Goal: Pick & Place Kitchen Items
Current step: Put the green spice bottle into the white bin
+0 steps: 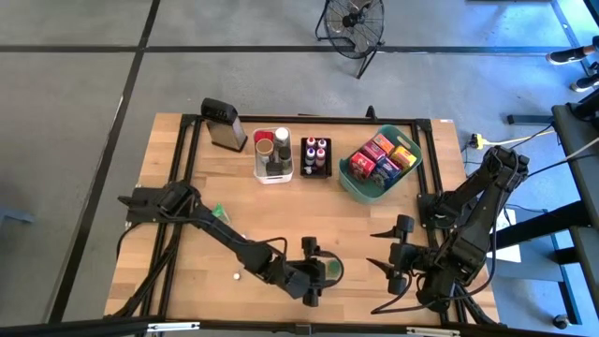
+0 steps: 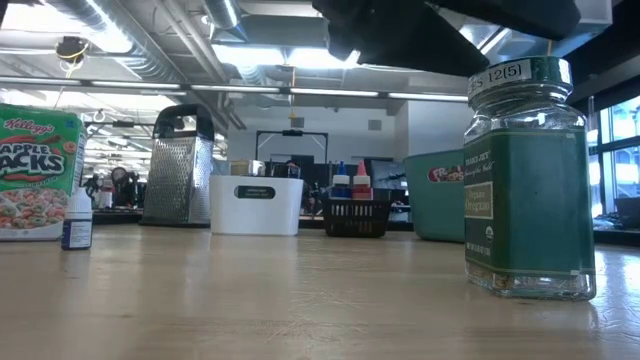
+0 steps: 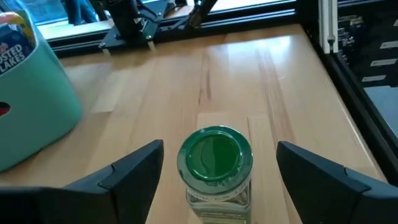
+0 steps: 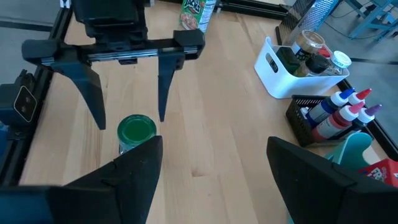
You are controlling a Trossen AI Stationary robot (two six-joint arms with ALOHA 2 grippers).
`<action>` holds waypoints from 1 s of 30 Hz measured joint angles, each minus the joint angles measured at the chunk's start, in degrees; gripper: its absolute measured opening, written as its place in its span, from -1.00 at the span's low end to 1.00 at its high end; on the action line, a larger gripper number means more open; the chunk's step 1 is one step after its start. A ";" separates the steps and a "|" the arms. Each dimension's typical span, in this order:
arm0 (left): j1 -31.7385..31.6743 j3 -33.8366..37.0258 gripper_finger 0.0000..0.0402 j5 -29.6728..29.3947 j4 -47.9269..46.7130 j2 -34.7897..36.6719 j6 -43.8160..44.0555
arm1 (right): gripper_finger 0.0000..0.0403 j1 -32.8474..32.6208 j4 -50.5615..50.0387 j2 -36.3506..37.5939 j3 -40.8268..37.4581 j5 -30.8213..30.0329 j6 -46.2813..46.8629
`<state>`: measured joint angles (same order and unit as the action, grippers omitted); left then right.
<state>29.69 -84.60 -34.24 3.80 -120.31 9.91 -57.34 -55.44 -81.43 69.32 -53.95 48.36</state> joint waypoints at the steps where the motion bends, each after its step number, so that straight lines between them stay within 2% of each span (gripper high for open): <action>1: 0.00 0.00 0.54 0.40 0.16 -0.02 -0.02 | 0.45 0.00 -0.02 0.00 0.00 0.00 0.00; 7: -1.06 -0.04 0.54 4.01 2.75 -1.46 0.07 | 0.45 0.00 -0.02 0.00 0.00 0.02 0.00; 30: -1.39 -0.09 0.54 2.75 5.53 -3.06 -0.61 | 0.45 0.00 0.02 0.00 0.02 0.13 0.00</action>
<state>28.31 -84.68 -31.49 9.32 -123.37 9.30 -57.34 -55.42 -81.43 69.34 -53.82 48.36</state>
